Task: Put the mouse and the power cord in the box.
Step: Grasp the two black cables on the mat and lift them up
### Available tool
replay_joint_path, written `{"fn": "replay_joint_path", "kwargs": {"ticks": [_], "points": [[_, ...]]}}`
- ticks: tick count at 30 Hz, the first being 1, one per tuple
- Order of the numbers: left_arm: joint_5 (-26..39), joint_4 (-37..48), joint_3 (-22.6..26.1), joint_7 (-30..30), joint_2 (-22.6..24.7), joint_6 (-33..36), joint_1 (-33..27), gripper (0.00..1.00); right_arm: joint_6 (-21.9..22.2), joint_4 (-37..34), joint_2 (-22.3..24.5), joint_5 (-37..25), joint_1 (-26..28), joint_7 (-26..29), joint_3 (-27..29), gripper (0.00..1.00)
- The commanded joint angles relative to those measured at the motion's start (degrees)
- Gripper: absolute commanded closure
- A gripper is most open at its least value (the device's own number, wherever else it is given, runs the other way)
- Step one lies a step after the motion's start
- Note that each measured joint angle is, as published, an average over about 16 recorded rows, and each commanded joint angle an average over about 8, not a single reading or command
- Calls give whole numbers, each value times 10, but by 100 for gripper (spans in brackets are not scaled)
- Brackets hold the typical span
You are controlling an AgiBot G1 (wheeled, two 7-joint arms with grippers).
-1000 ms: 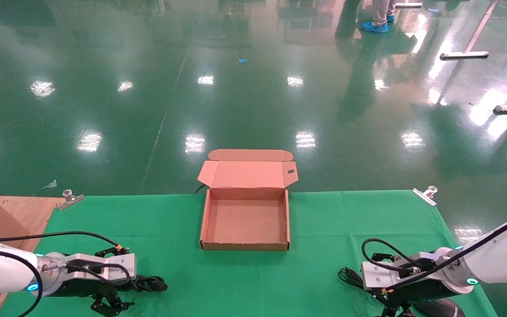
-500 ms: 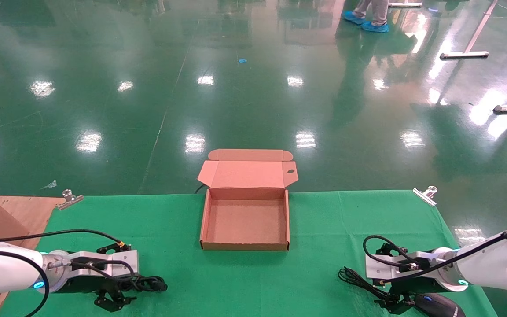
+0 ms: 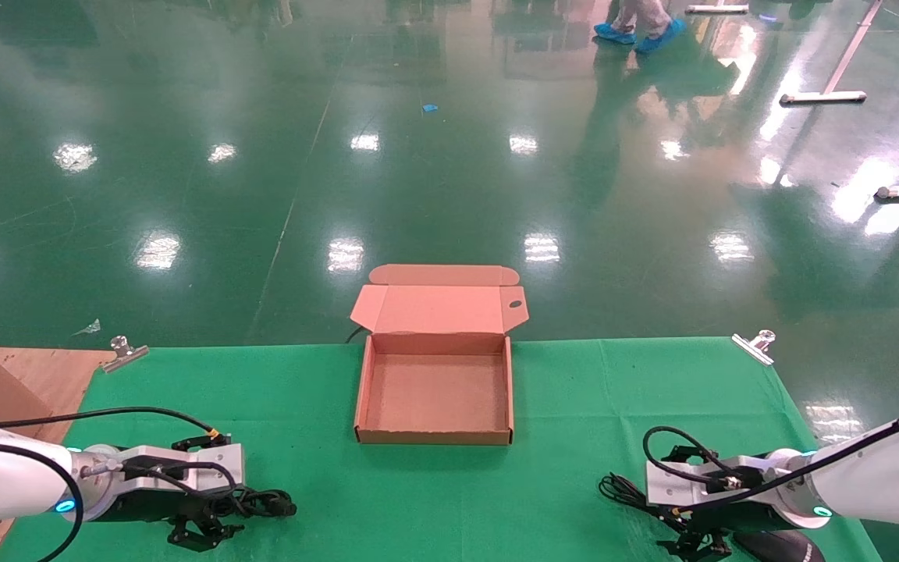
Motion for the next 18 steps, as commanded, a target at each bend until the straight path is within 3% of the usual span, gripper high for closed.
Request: {"fn": "replay_joint_path", "kwargs": {"ticks": [1,18], "points": [[0,0,0,0,0,2,0,100,-3,1,1,1,1,-1,1,100],[-2,1,-1,1,-3,21,-2,100,-14,-3,4,8,0,0,6,100]]}}
